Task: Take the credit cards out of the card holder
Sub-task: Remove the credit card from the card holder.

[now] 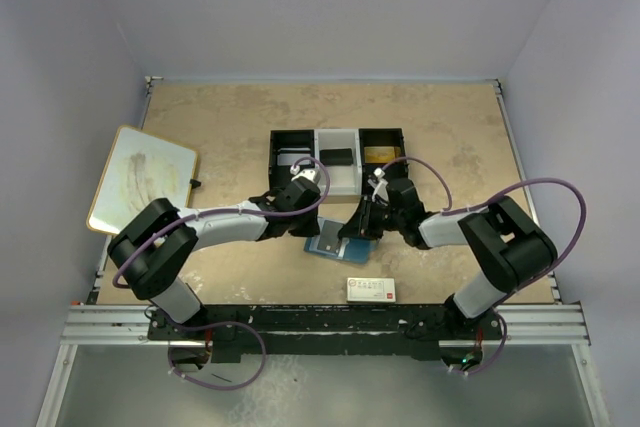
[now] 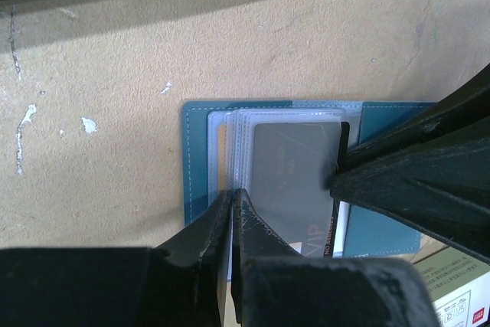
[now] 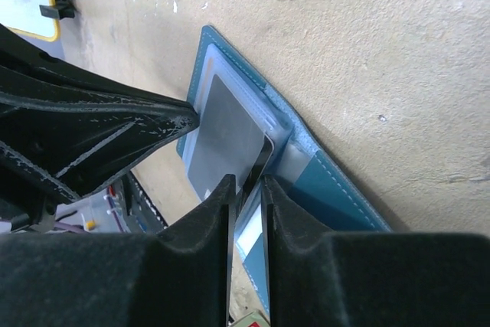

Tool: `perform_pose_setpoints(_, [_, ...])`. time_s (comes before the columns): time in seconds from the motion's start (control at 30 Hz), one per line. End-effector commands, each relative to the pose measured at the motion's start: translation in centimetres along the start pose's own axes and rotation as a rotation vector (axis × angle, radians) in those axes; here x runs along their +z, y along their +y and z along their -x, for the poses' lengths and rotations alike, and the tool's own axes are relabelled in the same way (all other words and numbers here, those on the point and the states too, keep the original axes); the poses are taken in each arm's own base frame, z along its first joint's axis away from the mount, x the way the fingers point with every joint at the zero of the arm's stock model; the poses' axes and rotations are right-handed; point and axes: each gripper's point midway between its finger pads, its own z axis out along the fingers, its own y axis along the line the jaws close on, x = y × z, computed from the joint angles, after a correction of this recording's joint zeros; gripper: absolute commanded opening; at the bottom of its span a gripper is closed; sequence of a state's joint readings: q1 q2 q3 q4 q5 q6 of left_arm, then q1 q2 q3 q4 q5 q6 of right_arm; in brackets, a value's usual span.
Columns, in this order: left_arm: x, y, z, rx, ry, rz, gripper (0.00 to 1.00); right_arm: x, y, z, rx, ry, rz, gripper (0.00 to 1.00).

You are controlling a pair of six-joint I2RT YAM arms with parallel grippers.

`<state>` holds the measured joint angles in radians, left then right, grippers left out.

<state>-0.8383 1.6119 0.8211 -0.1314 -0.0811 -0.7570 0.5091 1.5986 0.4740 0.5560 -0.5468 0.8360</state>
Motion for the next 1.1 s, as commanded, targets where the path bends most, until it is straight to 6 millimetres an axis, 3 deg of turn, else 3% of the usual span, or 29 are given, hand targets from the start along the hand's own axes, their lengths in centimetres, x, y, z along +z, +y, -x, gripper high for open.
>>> perform_pose_setpoints(0.0, [0.6,3.3,-3.5,0.027,0.112,0.108,0.0,0.3,0.9,0.3,0.001,-0.005,0.043,0.15])
perform_pose_setpoints(0.13, [0.5,3.2,-3.4,0.025,0.107,0.107,0.0,0.3,0.1,0.4,-0.001,-0.008,-0.011,0.0])
perform_pose_setpoints(0.37, [0.6,4.0,-3.8,0.024,0.11,0.132,0.0,-1.9,-1.8,0.9,-0.04,-0.018,-0.106,0.0])
perform_pose_setpoints(0.53, [0.8,4.1,-4.0,0.02,0.113,0.137,0.0,-2.0,-2.7,-0.1,-0.044,0.034,-0.1,0.0])
perform_pose_setpoints(0.67, [0.4,4.1,-3.8,0.013,0.1,0.137,0.0,-2.3,-3.2,0.5,-0.037,0.009,-0.123,0.0])
perform_pose_setpoints(0.77, [-0.3,3.6,-2.8,0.015,0.069,0.124,0.01,-2.1,-2.9,0.8,-0.043,0.013,-0.111,0.0])
perform_pose_setpoints(0.93, [-2.4,1.2,1.1,0.017,-0.043,0.067,0.24,-1.8,-2.5,1.1,-0.027,0.001,-0.083,0.0])
perform_pose_setpoints(1.07, [-3.5,-1.9,4.0,0.012,-0.117,-0.045,0.32,-1.7,-2.5,1.2,-0.037,0.007,-0.083,0.0])
